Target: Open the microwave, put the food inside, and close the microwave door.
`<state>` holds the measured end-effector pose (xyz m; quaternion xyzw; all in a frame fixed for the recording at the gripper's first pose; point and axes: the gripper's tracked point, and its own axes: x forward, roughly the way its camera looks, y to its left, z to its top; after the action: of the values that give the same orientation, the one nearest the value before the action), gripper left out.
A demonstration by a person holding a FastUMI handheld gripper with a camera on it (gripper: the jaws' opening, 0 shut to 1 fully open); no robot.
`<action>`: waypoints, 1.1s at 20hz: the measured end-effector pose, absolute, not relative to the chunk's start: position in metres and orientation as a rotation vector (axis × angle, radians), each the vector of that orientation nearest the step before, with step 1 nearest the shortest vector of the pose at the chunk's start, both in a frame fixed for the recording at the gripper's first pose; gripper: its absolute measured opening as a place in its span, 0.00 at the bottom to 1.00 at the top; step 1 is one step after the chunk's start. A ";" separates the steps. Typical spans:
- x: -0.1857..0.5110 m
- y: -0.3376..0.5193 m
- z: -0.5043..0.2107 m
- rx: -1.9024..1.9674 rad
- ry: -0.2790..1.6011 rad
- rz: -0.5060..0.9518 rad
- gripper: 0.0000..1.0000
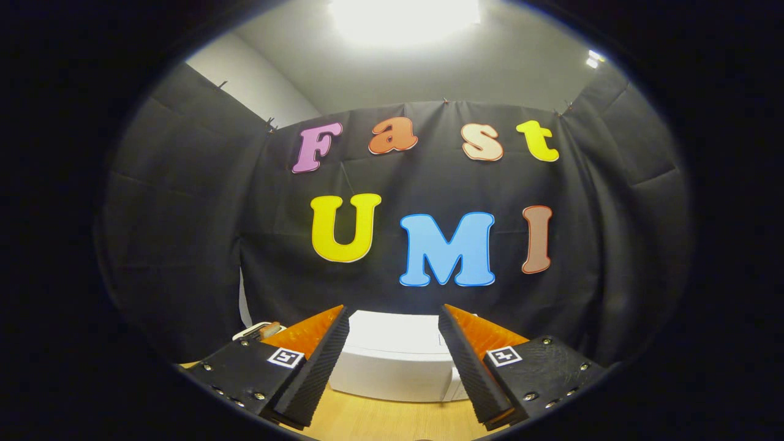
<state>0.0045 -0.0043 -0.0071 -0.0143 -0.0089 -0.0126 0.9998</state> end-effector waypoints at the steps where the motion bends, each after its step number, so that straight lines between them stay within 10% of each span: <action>1: 0.006 -0.007 -0.009 -0.032 -0.019 -0.027 0.93; 22: 0.105 -0.122 -0.262 -0.019 0.174 -0.180 0.91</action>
<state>0.1052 -0.1218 -0.2622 -0.0094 0.0865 -0.0897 0.9922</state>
